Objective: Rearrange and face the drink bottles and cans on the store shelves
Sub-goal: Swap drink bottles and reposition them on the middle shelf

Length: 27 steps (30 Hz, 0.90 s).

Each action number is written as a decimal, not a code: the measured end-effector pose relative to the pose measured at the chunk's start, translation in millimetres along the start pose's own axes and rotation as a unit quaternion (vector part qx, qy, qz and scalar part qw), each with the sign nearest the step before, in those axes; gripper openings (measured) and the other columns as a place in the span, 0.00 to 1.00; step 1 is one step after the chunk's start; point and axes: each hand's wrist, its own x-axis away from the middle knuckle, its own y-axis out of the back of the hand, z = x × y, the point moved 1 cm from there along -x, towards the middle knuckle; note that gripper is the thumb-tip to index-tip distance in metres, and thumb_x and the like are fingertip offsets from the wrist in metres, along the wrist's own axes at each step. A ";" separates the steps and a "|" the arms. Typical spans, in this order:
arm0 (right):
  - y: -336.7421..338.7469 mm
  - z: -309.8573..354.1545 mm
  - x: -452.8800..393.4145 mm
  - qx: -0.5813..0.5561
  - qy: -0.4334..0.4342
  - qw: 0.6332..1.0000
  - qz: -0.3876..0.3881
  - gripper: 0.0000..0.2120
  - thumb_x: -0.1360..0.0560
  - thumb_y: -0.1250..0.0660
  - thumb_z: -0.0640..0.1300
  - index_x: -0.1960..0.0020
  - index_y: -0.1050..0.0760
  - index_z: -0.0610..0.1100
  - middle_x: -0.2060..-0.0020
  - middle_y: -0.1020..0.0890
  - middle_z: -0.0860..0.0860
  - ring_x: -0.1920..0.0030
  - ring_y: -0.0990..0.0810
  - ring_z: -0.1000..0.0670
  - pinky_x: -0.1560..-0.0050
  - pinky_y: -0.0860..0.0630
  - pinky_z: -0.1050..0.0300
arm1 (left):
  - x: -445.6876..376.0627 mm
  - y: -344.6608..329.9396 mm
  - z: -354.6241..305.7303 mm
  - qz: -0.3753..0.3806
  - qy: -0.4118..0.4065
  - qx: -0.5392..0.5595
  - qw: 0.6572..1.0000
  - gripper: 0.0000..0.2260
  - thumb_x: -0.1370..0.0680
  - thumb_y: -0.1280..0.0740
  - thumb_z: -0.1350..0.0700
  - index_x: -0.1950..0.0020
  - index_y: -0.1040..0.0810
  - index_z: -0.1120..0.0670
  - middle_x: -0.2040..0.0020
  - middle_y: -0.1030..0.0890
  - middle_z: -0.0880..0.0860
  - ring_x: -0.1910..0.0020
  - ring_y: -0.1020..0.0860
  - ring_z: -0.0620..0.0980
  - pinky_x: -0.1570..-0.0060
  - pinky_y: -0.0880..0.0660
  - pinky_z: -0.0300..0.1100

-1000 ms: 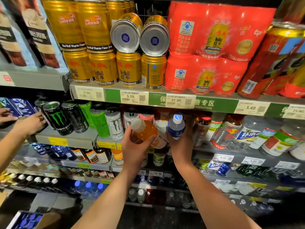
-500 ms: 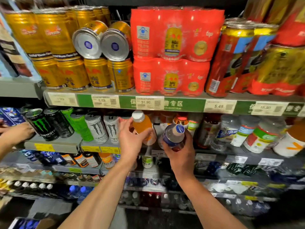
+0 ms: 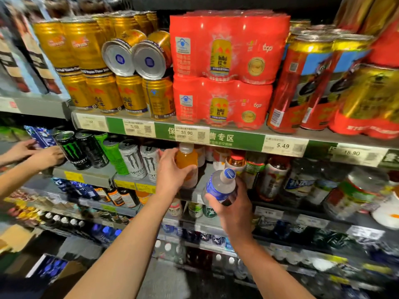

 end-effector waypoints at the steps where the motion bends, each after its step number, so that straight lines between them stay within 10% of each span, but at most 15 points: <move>1: -1.2 -1.3 1.1 -0.001 -0.003 1.000 0.005 0.35 0.34 0.19 0.38 0.37 0.29 0.63 0.43 0.19 0.66 0.42 0.19 0.59 0.39 0.23 0.56 | -1.8 -0.1 0.3 0.006 -0.004 -0.008 1.000 0.31 0.31 0.19 0.51 0.33 0.25 0.60 0.39 0.23 0.57 0.37 0.27 0.56 0.39 0.31 0.46; 18: -18.7 7.0 9.4 0.033 0.001 0.997 -0.069 0.30 0.33 0.19 0.41 0.39 0.28 0.61 0.46 0.18 0.63 0.45 0.19 0.61 0.47 0.25 0.69 | 1.7 -7.3 25.5 -0.040 -0.062 0.024 0.997 0.28 0.30 0.21 0.46 0.35 0.23 0.58 0.38 0.31 0.54 0.41 0.26 0.55 0.43 0.23 0.52; 23: -24.9 6.1 13.4 0.044 -0.017 0.995 -0.087 0.32 0.33 0.19 0.42 0.38 0.30 0.62 0.43 0.20 0.62 0.45 0.20 0.65 0.49 0.26 0.72 | 19.7 -22.0 35.0 -0.056 -0.044 0.166 0.983 0.33 0.30 0.20 0.55 0.27 0.27 0.52 0.38 0.34 0.50 0.39 0.34 0.33 0.40 0.37 0.22; 27: -21.4 -0.1 20.2 0.068 -0.031 0.991 -0.109 0.33 0.34 0.18 0.45 0.38 0.30 0.65 0.44 0.20 0.64 0.44 0.20 0.64 0.45 0.23 0.65 | 22.4 -34.7 45.7 -0.075 -0.052 0.174 0.980 0.29 0.28 0.22 0.53 0.29 0.28 0.45 0.39 0.24 0.52 0.40 0.25 0.52 0.43 0.25 0.48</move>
